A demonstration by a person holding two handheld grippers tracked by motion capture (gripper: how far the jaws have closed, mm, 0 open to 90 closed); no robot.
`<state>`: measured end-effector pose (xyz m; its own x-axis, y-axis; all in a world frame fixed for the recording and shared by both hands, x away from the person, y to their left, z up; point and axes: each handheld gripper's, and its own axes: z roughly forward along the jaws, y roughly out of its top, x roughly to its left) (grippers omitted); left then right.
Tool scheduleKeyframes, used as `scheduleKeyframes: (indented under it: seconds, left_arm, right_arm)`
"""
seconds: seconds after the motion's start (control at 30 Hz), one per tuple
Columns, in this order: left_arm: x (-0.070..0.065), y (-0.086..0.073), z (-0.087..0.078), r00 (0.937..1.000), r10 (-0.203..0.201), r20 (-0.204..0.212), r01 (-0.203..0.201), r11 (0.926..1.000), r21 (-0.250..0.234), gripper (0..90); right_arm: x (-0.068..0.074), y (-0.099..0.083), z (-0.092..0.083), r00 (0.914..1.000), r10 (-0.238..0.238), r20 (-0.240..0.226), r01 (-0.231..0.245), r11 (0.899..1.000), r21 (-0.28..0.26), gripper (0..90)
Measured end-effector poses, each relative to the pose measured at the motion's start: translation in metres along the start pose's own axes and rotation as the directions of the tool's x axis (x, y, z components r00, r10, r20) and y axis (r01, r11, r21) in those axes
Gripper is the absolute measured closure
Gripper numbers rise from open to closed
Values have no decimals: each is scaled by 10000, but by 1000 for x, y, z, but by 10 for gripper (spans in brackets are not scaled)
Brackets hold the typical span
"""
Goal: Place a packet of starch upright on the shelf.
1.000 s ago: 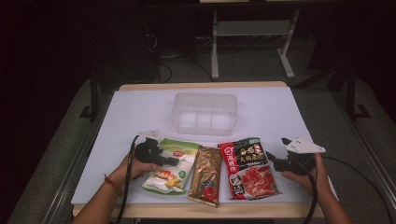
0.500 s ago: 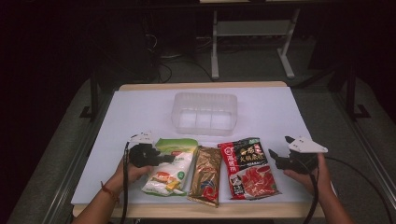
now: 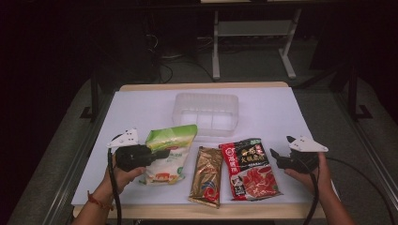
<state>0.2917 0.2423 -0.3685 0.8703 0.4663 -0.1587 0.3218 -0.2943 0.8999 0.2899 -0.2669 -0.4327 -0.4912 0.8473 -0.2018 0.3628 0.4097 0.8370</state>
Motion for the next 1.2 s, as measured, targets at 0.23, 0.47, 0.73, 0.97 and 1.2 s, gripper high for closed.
scheduleKeyframes:
  seconds: [0.23, 0.47, 0.73, 0.97, 1.2]
  left_arm:
    - [7, -1, -5, 9982, -323, -496, 305, 9989, -369, 860]
    - [10, 3, -7, 9953, -660, -715, 591, 9938, -944, 860]
    - [10, 11, -9, 9915, -862, -972, 709, 9860, -1510, 861]
    - [8, 20, -7, 9882, -727, -1351, 487, 9837, -1729, 860]
    - [10, 28, -6, 9846, -573, -1654, 266, 9829, -1824, 859]
  right_arm:
    - [-3, -1, -2, 9998, 138, 152, -138, 9999, -33, 234]
    - [-4, -3, -3, 9995, 181, 244, -180, 9998, -48, 235]
    - [-3, -3, -3, 9995, 205, 222, -204, 9998, -42, 235]
    - [-4, -4, -3, 9993, 294, 216, -293, 9996, -54, 234]
    - [-4, -4, -4, 9989, 433, 158, -431, 9990, -98, 235]
